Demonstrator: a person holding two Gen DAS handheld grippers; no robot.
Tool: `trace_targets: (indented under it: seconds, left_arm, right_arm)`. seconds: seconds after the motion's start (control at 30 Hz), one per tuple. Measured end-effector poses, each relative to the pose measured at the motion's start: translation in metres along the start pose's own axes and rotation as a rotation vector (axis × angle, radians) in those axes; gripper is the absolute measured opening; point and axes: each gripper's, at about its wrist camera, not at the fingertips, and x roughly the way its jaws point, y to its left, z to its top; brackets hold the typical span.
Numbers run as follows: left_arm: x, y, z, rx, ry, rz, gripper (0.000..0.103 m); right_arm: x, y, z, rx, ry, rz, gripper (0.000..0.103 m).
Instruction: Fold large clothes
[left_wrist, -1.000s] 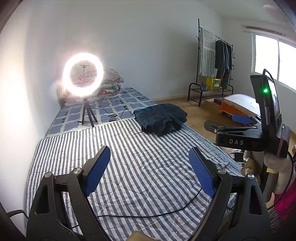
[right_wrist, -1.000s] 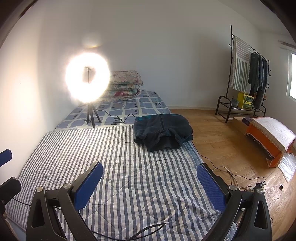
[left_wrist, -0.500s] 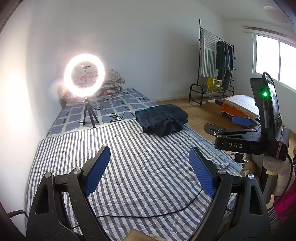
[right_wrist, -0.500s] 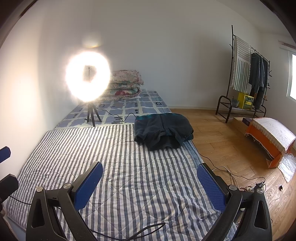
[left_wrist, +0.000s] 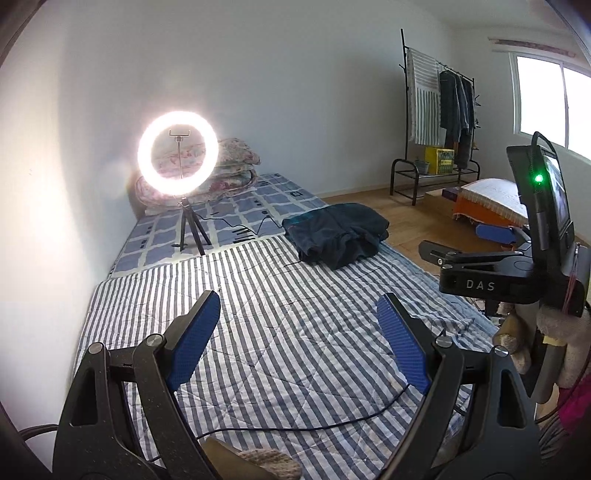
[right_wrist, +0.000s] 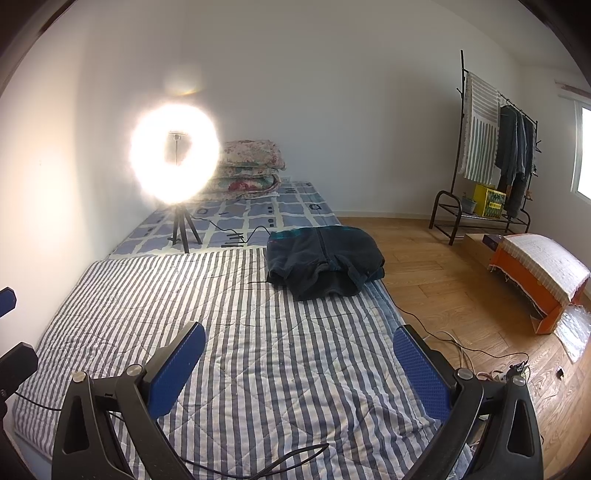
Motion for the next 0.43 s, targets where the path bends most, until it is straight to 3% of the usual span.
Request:
trace_targets:
  seconds: [0.43]
  left_arm:
    - [-0.0061,-0.0038,0.0015,0.020,-0.043,0.042,0.089]
  right_arm:
    - [0.0005,-0.0019,-0.0003,0.003,0.004,0.001,0.103]
